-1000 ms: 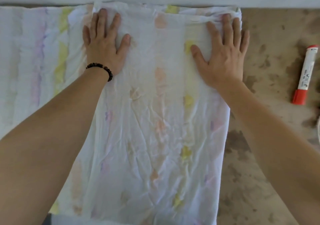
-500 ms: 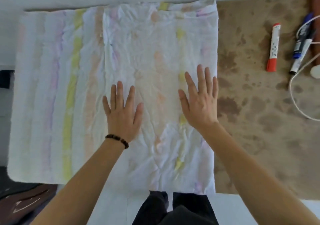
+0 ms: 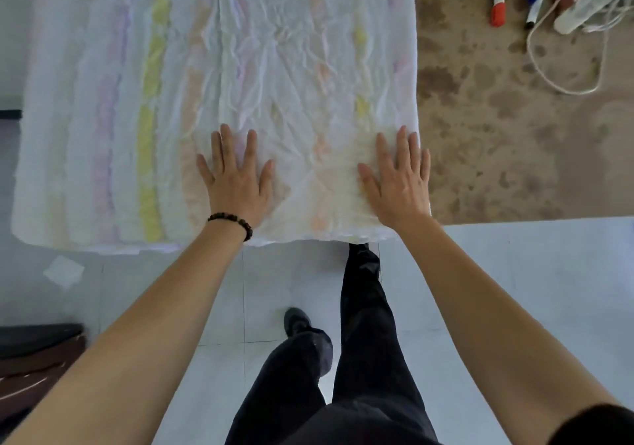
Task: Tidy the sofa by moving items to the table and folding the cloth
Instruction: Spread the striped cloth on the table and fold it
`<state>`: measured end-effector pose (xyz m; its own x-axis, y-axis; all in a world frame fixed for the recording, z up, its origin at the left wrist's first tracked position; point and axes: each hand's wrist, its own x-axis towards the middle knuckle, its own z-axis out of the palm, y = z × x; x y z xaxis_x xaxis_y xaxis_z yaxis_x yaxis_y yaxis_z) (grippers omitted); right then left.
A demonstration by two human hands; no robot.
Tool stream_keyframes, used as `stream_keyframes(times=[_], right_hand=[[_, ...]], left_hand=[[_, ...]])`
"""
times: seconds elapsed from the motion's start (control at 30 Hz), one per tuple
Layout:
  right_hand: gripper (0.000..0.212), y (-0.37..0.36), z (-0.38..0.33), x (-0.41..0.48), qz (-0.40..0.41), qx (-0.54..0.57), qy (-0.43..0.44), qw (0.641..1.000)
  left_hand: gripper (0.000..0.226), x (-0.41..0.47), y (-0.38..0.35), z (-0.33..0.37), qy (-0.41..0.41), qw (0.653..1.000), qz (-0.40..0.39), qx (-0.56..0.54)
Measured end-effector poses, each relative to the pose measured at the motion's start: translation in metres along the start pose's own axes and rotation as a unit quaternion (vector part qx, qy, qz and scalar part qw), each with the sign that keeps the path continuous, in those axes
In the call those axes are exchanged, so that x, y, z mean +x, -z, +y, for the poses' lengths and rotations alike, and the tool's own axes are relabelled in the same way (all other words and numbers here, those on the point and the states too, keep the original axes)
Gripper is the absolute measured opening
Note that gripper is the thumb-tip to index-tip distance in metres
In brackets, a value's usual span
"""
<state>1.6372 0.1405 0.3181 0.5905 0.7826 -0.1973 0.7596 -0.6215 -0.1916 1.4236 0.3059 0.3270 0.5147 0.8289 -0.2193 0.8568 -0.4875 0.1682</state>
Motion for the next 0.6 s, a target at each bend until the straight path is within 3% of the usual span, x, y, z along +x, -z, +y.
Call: stream_keyframes(times=[0.13, 0.37, 0.6], right_hand=[[0.070, -0.016, 0.001, -0.067, 0.016, 0.016, -0.090, 0.996], [0.067, -0.032, 0.005, -0.078, 0.024, 0.032, -0.103, 0.994], [0.072, -0.015, -0.001, -0.082, -0.044, -0.001, -0.104, 0.994]], left_hand=[[0.062, -0.076, -0.028, -0.017, -0.054, 0.998, 0.030, 0.024], [0.063, -0.086, -0.051, -0.023, -0.060, 0.996, 0.057, 0.022], [0.066, -0.089, -0.026, -0.020, -0.039, 0.997, -0.054, 0.034]])
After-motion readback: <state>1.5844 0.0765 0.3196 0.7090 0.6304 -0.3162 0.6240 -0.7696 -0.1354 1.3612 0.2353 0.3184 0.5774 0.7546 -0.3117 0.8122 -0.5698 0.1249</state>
